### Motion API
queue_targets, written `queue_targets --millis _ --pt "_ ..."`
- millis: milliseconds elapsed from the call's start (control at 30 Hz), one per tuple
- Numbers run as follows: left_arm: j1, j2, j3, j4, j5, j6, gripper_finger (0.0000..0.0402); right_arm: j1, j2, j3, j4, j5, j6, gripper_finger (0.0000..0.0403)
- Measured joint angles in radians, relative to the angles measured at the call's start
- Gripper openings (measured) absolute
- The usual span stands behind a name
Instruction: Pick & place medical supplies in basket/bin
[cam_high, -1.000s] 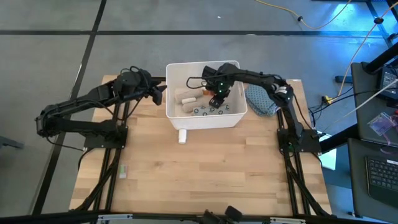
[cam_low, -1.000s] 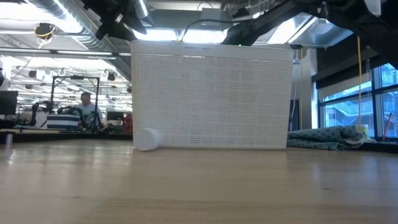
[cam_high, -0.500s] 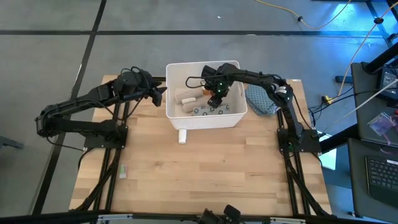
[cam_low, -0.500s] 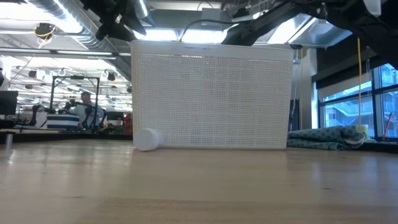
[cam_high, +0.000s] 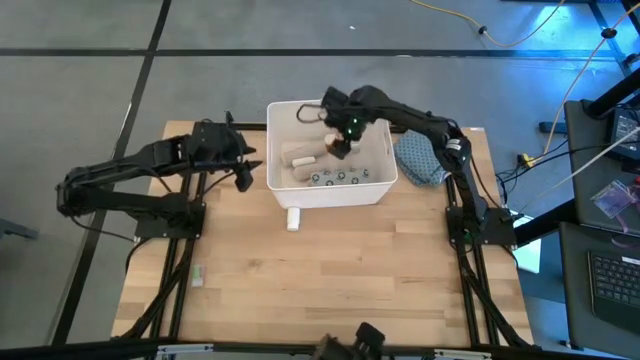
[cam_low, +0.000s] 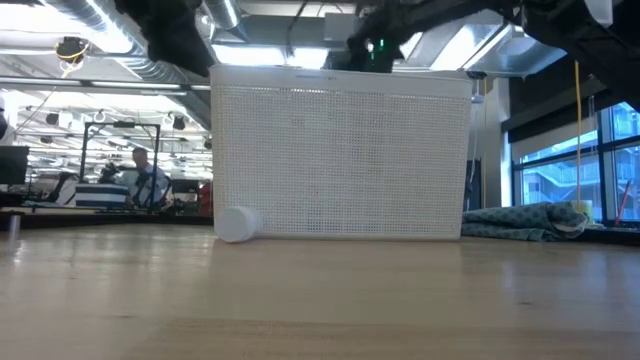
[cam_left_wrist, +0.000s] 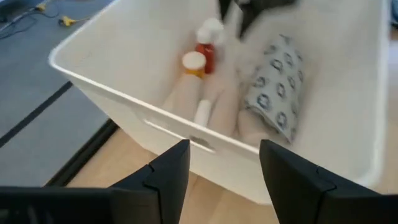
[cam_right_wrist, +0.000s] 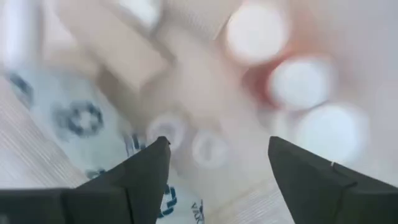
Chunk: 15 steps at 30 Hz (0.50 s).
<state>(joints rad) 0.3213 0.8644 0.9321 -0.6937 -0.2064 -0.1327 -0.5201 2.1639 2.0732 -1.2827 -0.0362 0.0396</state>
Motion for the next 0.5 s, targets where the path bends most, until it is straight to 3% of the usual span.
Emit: queue_targets --millis 233,500 --pt "-0.122 -0.021 0.001 -0.116 0.101 -0.08 0.0175 0.033 -0.007 0.286 -0.052 0.018 0.038 0.0271" --pt "-0.368 0.003 0.0 -0.323 0.128 -0.133 0.0151 0.188 -0.135 0.232 0.042 -0.014 0.118 0.0271"
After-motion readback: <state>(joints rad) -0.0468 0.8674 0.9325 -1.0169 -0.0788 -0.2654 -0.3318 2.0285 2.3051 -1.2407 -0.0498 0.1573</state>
